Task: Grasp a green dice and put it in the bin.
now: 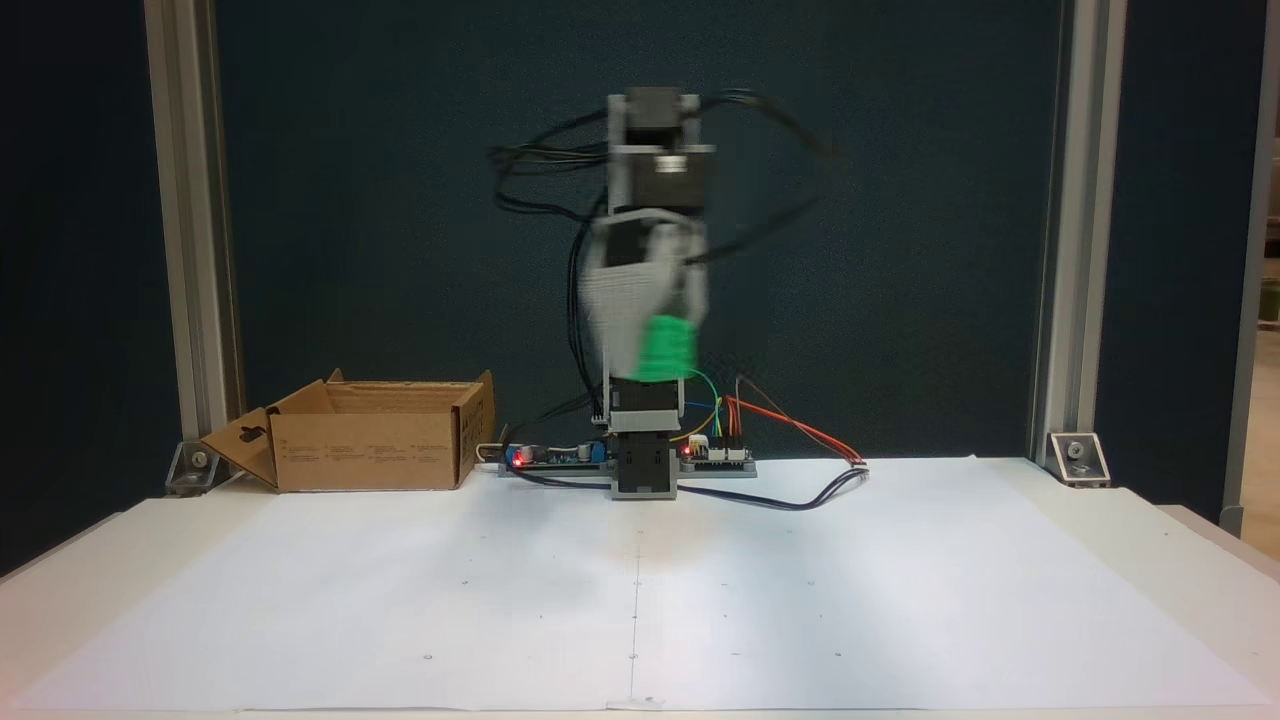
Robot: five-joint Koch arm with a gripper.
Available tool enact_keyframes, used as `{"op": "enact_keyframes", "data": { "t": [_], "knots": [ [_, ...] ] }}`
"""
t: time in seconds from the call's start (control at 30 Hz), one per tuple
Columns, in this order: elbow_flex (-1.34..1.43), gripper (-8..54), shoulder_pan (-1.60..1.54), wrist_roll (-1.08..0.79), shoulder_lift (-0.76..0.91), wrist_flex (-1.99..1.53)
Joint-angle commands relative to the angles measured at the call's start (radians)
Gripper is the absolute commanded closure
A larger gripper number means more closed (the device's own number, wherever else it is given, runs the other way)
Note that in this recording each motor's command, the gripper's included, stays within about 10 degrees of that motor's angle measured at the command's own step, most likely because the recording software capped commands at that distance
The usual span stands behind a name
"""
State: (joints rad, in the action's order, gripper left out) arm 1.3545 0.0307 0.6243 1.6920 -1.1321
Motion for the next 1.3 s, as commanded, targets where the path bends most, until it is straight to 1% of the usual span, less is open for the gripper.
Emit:
{"op": "enact_keyframes", "data": {
  "t": [0.0,0.17,0.27,0.3,0.33,0.37,0.4,0.43,0.5,0.7,0.77,1.07,1.2,1.23,1.27],
  "knots": [
    [-0.057,34.1,0.15,-0.165,0.005,0.052],
    [-0.057,34.1,0.482,-0.334,0.005,0.16],
    [-0.081,34.1,0.681,-0.441,0.005,0.167],
    [-0.087,34.1,0.79,-0.5,0.005,0.167],
    [-0.094,34.1,0.851,-0.533,0.005,0.169],
    [-0.101,34.1,0.91,-0.607,0.005,0.173],
    [-0.109,34.1,0.997,-0.619,0.003,0.202],
    [-0.124,34.1,1.068,-0.676,0.0,0.204],
    [-0.16,34.1,1.239,-0.787,-0.035,0.206],
    [-0.175,34.1,1.511,-1.02,-0.087,0.206],
    [-0.175,34.1,1.605,-1.088,-0.135,0.206],
    [-0.175,34.1,1.813,-1.23,-0.347,0.275],
    [-0.175,34.1,1.836,-1.244,-0.385,0.291],
    [-0.175,32.8,1.839,-1.244,-0.387,0.307],
    [-0.175,24.3,1.845,-1.243,-0.387,0.314]
  ]
}}
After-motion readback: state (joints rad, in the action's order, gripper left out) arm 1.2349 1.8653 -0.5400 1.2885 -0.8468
